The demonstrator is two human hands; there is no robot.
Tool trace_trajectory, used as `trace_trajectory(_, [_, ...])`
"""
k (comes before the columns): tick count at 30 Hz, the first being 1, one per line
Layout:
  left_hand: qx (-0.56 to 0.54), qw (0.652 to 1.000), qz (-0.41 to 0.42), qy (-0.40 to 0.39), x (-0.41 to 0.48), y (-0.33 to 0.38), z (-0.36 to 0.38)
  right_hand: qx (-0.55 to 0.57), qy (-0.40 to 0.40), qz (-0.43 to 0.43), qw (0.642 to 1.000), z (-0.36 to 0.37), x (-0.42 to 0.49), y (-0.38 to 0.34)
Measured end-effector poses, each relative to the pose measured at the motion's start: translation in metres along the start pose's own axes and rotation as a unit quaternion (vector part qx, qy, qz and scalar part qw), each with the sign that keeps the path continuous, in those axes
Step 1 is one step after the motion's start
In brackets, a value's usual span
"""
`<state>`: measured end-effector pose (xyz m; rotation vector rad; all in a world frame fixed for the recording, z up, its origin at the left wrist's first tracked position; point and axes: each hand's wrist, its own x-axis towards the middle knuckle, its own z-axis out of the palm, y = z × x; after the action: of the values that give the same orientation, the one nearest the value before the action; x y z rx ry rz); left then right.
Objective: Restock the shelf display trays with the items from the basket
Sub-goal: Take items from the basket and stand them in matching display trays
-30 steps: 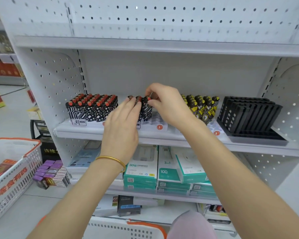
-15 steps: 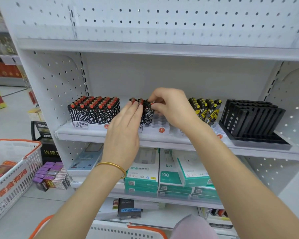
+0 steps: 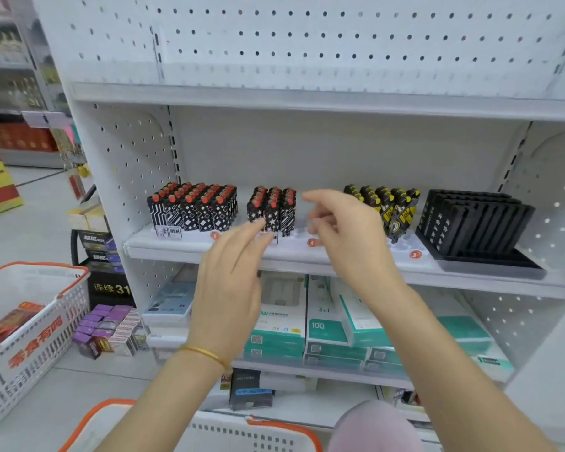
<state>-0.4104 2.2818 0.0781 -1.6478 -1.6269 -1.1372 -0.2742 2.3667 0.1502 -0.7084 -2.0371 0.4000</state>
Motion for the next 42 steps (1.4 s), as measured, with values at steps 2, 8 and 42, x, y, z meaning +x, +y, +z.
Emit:
trace_trajectory(2, [-0.025, 1.000, -0.007, 0.000, -0.033, 0.002, -0.002, 0.064, -0.027, 0.032, 0.997, 0.003, -0.038, -0.002])
trace_trajectory(8, [-0.045, 0.965, -0.112, -0.234, -0.187, -0.029, 0.018, 0.126, -0.249, 0.206, 0.938, 0.080, -0.163, 0.035])
trace_trajectory(42, [0.010, 0.680, -0.137, -0.720, -0.467, -0.062, 0.188, 0.135, -0.354, 0.517, 0.768, 0.189, -0.289, 0.142])
